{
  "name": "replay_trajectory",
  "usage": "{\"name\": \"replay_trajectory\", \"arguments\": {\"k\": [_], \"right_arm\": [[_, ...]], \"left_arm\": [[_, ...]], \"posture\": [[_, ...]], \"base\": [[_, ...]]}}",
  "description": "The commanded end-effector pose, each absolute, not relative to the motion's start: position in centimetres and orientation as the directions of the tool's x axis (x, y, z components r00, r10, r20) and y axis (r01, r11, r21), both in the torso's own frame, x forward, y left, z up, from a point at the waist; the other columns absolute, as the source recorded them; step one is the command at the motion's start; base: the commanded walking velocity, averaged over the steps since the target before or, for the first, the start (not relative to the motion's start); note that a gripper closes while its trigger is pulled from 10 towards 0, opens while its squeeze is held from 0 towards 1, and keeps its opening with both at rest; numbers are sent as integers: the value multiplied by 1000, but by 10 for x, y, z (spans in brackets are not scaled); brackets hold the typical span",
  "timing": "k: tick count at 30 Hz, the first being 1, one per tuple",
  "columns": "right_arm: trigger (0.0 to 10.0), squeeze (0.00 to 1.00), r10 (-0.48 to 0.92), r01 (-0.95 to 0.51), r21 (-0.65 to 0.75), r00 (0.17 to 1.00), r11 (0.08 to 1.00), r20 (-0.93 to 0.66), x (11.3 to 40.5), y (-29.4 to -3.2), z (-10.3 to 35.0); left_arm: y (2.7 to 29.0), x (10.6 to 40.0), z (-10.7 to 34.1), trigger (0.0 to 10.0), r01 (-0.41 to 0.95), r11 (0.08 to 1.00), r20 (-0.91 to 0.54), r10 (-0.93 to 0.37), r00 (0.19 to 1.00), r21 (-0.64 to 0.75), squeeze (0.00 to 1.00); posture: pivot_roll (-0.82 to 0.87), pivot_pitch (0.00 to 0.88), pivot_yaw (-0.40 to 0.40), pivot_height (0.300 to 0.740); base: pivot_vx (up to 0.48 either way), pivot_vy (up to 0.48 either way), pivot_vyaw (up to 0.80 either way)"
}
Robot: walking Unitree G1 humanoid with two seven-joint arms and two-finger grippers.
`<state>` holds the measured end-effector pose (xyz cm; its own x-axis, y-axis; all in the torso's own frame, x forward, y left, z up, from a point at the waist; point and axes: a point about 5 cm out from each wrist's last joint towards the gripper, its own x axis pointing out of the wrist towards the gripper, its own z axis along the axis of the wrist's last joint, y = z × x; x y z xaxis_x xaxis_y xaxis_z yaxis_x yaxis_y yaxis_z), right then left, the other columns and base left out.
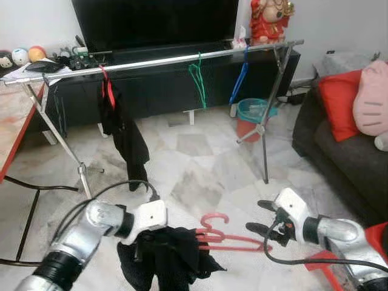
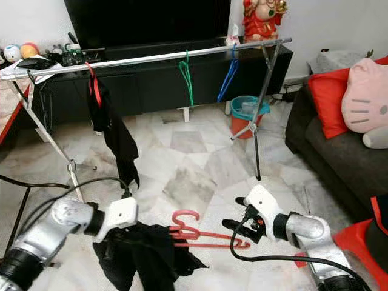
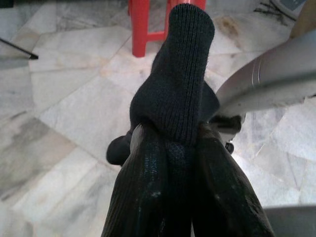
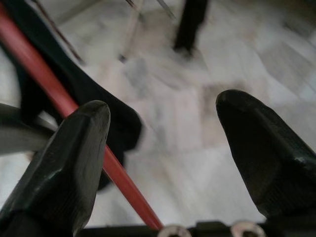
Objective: Hang hanger
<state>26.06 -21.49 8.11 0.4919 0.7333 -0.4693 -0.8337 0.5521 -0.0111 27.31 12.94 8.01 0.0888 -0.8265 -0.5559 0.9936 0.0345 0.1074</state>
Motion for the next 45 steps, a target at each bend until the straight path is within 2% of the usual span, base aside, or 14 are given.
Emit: {"name": "replay_trajectory", "arguments": {"k": [1, 5, 6, 8, 11, 13, 15, 27, 31, 35, 39, 45], "right_arm": [[10000, 0, 773, -866, -2, 448, 501, -448, 258, -210, 87], [10000, 0, 794, -891, 9, 399, 453, -459, 256, -207, 86], [10000, 0, 811, -916, 26, 341, 400, -475, 252, -205, 84], [10000, 0, 820, -932, 42, 294, 359, -491, 248, -204, 82], [10000, 0, 803, -939, 46, 264, 340, -535, 246, -207, 78], [10000, 0, 779, -939, 28, 268, 344, -566, 248, -209, 74], [10000, 0, 759, -928, -3, 305, 372, -575, 255, -209, 71], [10000, 0, 773, -906, -61, 390, 418, -501, 272, -191, 69], [10000, 0, 808, -935, -25, 319, 353, -496, 267, -181, 67], [10000, 0, 800, -940, -23, 303, 342, -517, 265, -181, 62], [10000, 0, 816, -955, 19, 242, 296, -524, 259, -183, 60], [10000, 0, 770, -958, -5, 235, 288, -594, 257, -190, 53]], "left_arm": [[126, 279, 86, 10000, 990, 19, -566, -819, 95, 139, 0], [120, 279, 86, 10000, 990, -13, -575, -815, 70, 139, 0], [116, 280, 86, 10000, 990, -34, -579, -814, 52, 137, 0], [113, 281, 87, 10000, 989, -48, -583, -812, 42, 137, 0], [112, 284, 88, 10000, 987, -61, -592, -805, 38, 146, 0], [111, 285, 89, 10000, 985, -80, -599, -800, 29, 156, 0], [108, 286, 92, 10000, 983, -102, -594, -804, 10, 155, 0], [96, 284, 98, 10000, 975, -158, -572, -819, -41, 157, 0], [90, 282, 98, 10000, 971, -179, -564, -824, -59, 159, 0], [88, 282, 99, 10000, 970, -182, -559, -827, -61, 164, 0], [87, 283, 100, 10000, 969, -182, -553, -831, -61, 167, 0], [86, 283, 101, 10000, 968, -185, -552, -832, -63, 168, 0]], "posture": [[-6, 0, 26, 740], [-8, 0, 29, 740], [-5, 0, 27, 740], [-6, 0, 28, 740], [-9, 0, 30, 740], [-10, 0, 30, 740], [-13, 0, 33, 740], [-1, 0, 19, 740], [4, 0, 12, 740], [6, 0, 9, 740], [3, 0, 9, 740], [-2, 0, 9, 740]], "base": [[0, 0, 0], [0, 0, 0], [0, 0, 0], [0, 0, 0], [0, 0, 0], [0, 0, 0], [0, 0, 0], [0, 0, 0], [0, 0, 0], [0, 0, 0], [0, 0, 0], [0, 0, 0]]}}
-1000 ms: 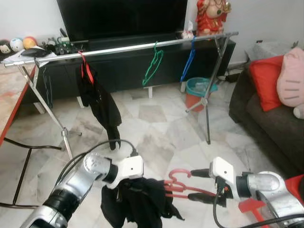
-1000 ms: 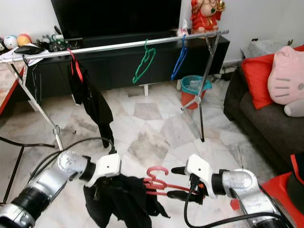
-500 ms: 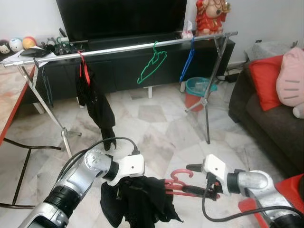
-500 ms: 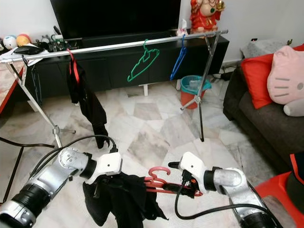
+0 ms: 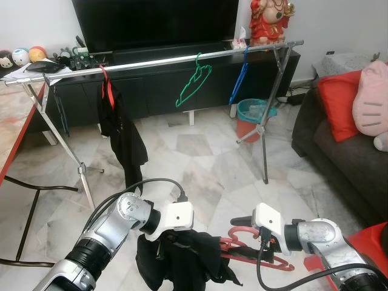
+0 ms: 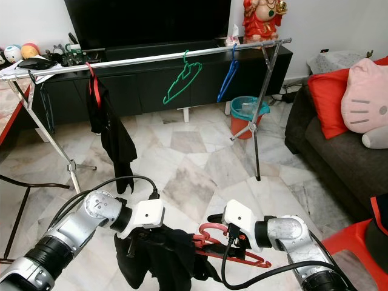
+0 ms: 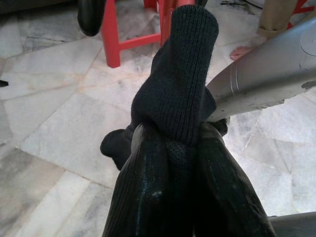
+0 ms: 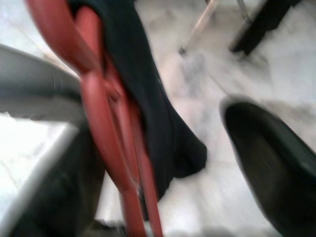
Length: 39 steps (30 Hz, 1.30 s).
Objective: Hang hanger
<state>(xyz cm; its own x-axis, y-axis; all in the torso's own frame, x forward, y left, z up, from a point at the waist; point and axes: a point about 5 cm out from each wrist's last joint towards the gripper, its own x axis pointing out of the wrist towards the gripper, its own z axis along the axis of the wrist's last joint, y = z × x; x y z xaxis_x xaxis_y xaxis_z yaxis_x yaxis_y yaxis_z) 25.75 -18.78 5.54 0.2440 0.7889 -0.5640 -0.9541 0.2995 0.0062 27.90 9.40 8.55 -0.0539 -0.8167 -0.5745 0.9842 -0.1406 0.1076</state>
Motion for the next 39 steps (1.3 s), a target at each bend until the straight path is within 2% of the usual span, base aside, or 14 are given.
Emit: {"name": "replay_trajectory", "arguments": {"k": [1, 15, 16, 17, 39], "right_arm": [[10000, 0, 758, -959, -15, 234, 284, -608, 257, -191, 51], [10000, 0, 737, -946, -68, 291, 317, -610, 260, -188, 47], [314, 0, 733, -944, -74, 298, 321, -612, 261, -188, 47], [0, 0, 732, -943, -76, 300, 323, -612, 262, -188, 47], [0, 0, 774, -943, -58, 302, 327, -557, 263, -177, 49]], "left_arm": [[86, 283, 101, 10000, 968, -185, -551, -832, -64, 167, 0], [88, 284, 102, 10000, 971, -169, -546, -836, -50, 169, 0], [88, 284, 102, 10000, 971, -170, -546, -836, -51, 169, 0], [88, 284, 102, 10000, 971, -170, -546, -836, -51, 170, 0], [90, 289, 112, 10000, 968, -172, -543, -839, -46, 185, 0]], "posture": [[2, 0, 7, 740], [5, 0, 5, 740], [5, 0, 5, 740], [5, 0, 5, 740], [18, 0, 10, 740]], "base": [[0, 0, 0], [0, 0, 0], [0, 0, 0], [0, 0, 0], [0, 0, 0]]}}
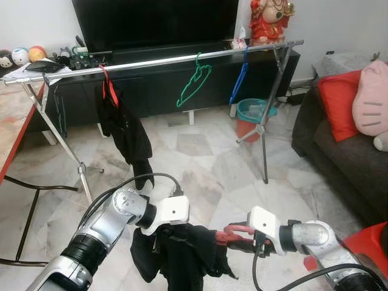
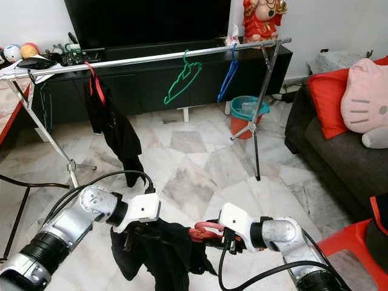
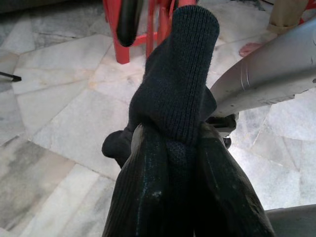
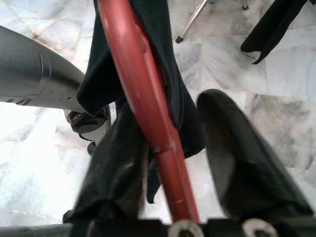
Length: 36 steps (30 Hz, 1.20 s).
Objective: Hang hanger
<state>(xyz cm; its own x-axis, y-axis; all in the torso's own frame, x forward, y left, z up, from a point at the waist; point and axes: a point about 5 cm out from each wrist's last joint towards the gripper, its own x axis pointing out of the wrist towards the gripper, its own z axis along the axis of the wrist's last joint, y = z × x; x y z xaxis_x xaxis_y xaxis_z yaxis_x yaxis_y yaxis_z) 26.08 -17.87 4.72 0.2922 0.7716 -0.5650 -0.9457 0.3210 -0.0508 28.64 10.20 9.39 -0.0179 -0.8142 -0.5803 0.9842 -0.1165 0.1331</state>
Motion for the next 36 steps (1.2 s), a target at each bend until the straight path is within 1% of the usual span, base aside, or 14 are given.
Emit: {"name": "replay_trajectory", "arguments": {"k": [1, 12, 13, 14, 15, 16, 17, 27, 31, 34, 35, 36], "right_arm": [[0, 0, 774, -943, -57, 303, 328, -556, 263, -176, 49], [0, 0, 780, -935, -66, 328, 348, -534, 265, -174, 51], [0, 0, 780, -935, -67, 328, 348, -533, 265, -174, 51], [0, 0, 780, -934, -68, 332, 352, -531, 266, -174, 51], [0, 0, 781, -931, -69, 339, 358, -525, 266, -173, 51], [0, 0, 781, -931, -69, 339, 358, -525, 266, -173, 51], [0, 0, 782, -930, -70, 343, 361, -521, 266, -172, 51], [0, 0, 778, -905, -92, 405, 414, -481, 269, -169, 53], [0, 0, 770, -891, -107, 436, 440, -465, 271, -169, 54], [0, 0, 757, -876, -124, 468, 466, -456, 272, -169, 55], [0, 0, 744, -862, -136, 492, 488, -451, 274, -171, 56], [0, 0, 739, -857, -141, 501, 496, -449, 274, -171, 56]], "left_arm": [[90, 289, 112, 10000, 967, -173, -543, -838, -46, 186, 0], [85, 294, 122, 10000, 952, -205, -530, -846, -56, 227, 0], [85, 294, 123, 10000, 952, -205, -529, -847, -56, 229, 27], [85, 295, 123, 10000, 952, -205, -530, -846, -55, 229, 267], [86, 296, 125, 10000, 951, -204, -530, -846, -50, 235, 773], [86, 296, 125, 10000, 951, -204, -530, -846, -50, 235, 773], [86, 297, 125, 10000, 950, -206, -532, -845, -52, 234, 1000], [82, 304, 138, 10000, 942, -209, -512, -858, -47, 264, 1000], [81, 309, 142, 10000, 932, -183, -506, -863, 1, 313, 1000], [81, 318, 144, 10000, 908, -116, -489, -866, 105, 402, 1000], [81, 324, 147, 10000, 891, -63, -466, -868, 173, 450, 0], [81, 326, 148, 10000, 888, -38, -452, -870, 196, 458, 0]], "posture": [[18, 0, 10, 740], [20, 0, 15, 740], [20, 0, 16, 740], [20, 0, 17, 740], [20, 0, 20, 740], [20, 0, 20, 740], [21, 0, 22, 740], [14, 0, 36, 740], [13, 0, 38, 740], [13, 0, 38, 740], [12, 0, 39, 740], [12, 0, 38, 740]], "base": [[0, 0, 0], [0, 0, 0], [0, 0, 0], [0, 0, 0], [0, 0, 0], [0, 0, 0], [0, 0, 0], [0, 0, 0], [0, 0, 0], [0, 0, 0], [0, 0, 0], [0, 0, 0]]}}
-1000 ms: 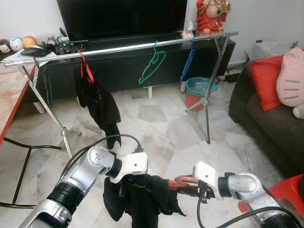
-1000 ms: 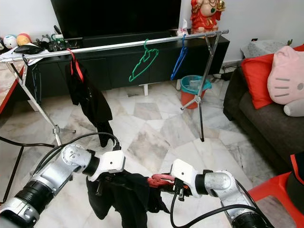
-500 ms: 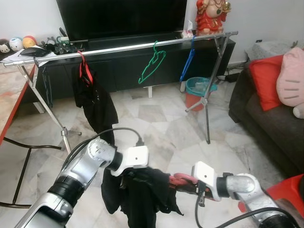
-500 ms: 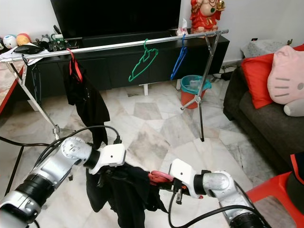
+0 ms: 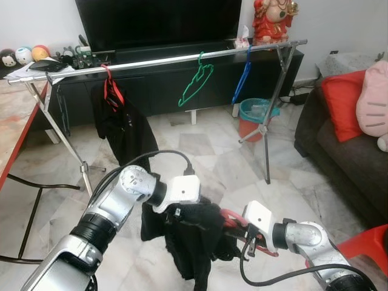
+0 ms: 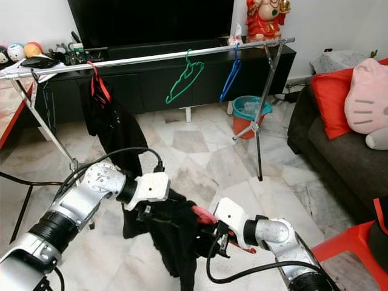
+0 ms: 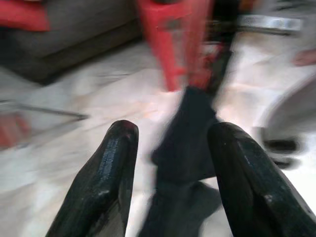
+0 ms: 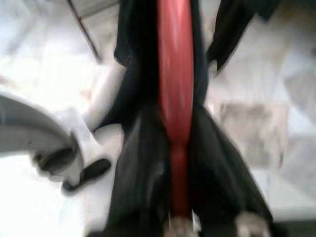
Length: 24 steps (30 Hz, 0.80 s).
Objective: Hang hanger
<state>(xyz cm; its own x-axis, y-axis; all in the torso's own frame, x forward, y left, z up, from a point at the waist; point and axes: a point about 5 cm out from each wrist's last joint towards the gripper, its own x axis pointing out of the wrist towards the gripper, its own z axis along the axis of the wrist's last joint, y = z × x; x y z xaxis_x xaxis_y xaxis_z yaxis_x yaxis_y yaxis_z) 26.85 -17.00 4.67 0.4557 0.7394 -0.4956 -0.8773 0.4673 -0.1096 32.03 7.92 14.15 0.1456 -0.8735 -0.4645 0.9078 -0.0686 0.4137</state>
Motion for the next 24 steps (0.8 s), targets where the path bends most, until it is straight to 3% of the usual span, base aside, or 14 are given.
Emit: {"name": "replay_trajectory", "arguments": {"k": [1, 5, 12, 14, 15, 16, 18, 24], "right_arm": [[0, 0, 728, -846, -150, 520, 512, -447, 276, -172, 56], [0, 0, 677, -786, -177, 604, 592, -420, 283, -176, 57], [0, 0, 645, -745, -187, 654, 641, -396, 287, -176, 58], [0, 0, 617, -716, -204, 686, 668, -386, 291, -177, 60], [0, 0, 617, -716, -204, 686, 668, -386, 291, -177, 60], [0, 0, 579, -669, -219, 732, 710, -359, 296, -180, 63], [0, 0, 540, -623, -233, 772, 747, -334, 302, -183, 67], [0, 0, 393, -464, -281, 878, 840, -273, 321, -191, 81]], "left_arm": [[81, 328, 150, 10000, 874, -16, -432, -873, 224, 486, 0], [81, 335, 159, 10000, 829, 86, -345, -882, 321, 553, 0], [82, 343, 168, 10000, 792, 231, -224, -881, 417, 566, 0], [88, 349, 173, 10000, 732, 352, -141, -844, 518, 584, 0], [88, 349, 173, 10000, 732, 352, -141, -844, 518, 584, 0], [93, 354, 175, 10000, 679, 445, -88, -797, 598, 584, 0], [99, 357, 174, 10000, 638, 516, -53, -753, 656, 572, 0], [104, 357, 164, 10000, 554, 658, 10, -648, 761, 510, 0]], "posture": [[13, 0, 37, 740], [9, 0, 41, 740], [12, 0, 38, 740], [14, 0, 36, 740], [14, 0, 36, 740], [14, 0, 36, 740], [13, 0, 35, 740], [20, 0, 26, 740]], "base": [[0, 0, 0], [0, 0, 0], [0, 0, 0], [0, 0, 0], [0, 0, 0], [0, 0, 0], [0, 0, 0], [0, 0, 0]]}}
